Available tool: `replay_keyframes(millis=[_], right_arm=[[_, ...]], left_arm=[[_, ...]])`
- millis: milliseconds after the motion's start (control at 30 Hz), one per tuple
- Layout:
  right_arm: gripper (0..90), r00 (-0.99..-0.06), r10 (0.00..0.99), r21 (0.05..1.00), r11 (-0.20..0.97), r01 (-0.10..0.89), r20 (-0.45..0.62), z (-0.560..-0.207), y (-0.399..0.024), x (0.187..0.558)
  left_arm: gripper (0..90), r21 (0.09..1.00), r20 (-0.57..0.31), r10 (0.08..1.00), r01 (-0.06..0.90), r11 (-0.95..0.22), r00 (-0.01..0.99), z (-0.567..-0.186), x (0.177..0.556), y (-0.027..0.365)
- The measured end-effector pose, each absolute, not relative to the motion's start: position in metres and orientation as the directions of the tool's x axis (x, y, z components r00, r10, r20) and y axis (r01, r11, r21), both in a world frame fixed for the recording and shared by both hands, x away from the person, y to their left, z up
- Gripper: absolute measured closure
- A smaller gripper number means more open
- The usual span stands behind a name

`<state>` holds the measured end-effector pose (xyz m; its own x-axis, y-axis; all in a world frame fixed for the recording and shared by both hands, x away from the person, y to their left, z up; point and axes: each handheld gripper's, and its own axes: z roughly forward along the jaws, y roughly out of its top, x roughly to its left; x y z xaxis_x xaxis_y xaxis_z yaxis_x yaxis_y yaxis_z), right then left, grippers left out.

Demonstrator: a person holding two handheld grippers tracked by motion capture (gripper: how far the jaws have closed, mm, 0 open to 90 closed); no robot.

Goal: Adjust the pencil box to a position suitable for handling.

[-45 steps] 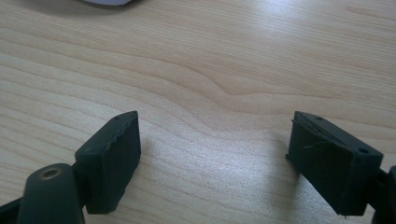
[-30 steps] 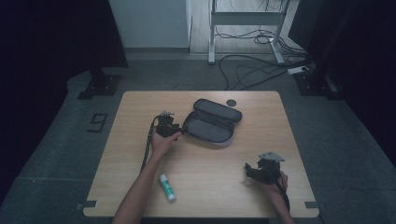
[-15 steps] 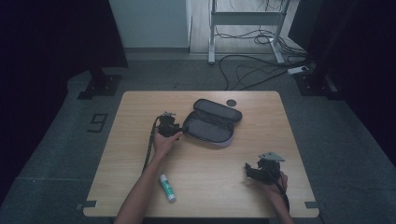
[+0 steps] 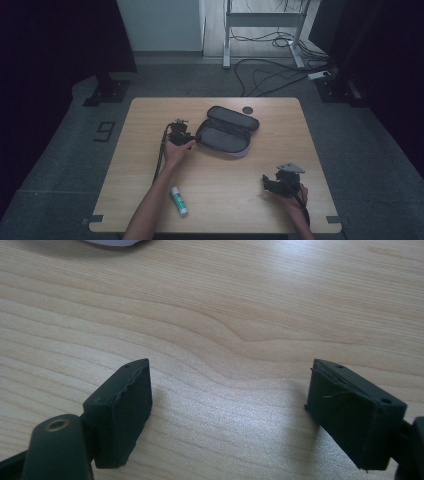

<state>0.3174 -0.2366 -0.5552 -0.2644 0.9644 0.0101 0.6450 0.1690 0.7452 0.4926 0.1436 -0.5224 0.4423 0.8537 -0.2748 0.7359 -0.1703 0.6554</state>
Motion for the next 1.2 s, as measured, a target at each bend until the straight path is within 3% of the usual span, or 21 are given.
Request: replay_keyframes(millis=[200, 367, 533, 1200], right_arm=[[17.6, -0.265, 0.964, 0.745, 0.169, 0.645, 0.01, -0.555, -0.237, 0.317], [19.2, -0.266, 0.964, 0.746, 0.171, 0.643, 0.009, -0.555, -0.237, 0.317], [29.1, -0.266, 0.964, 0.753, 0.166, 0.636, 0.012, -0.554, -0.235, 0.32], [34.9, -0.325, 0.94, 0.818, 0.104, 0.566, 0.106, -0.5, -0.192, 0.392]], left_arm=[[40.4, 0.646, -0.282, 0.854, 0.745, -0.168, 0.437, -0.524, 0.499, 0.138], [54.8, 0.625, -0.299, 0.857, 0.764, -0.156, 0.42, -0.533, 0.503, 0.136], [62.0, 0.621, -0.3, 0.858, 0.768, -0.155, 0.416, -0.536, 0.506, 0.137], [64.6, 0.621, -0.29, 0.866, 0.769, -0.153, 0.407, -0.536, 0.505, 0.136]])
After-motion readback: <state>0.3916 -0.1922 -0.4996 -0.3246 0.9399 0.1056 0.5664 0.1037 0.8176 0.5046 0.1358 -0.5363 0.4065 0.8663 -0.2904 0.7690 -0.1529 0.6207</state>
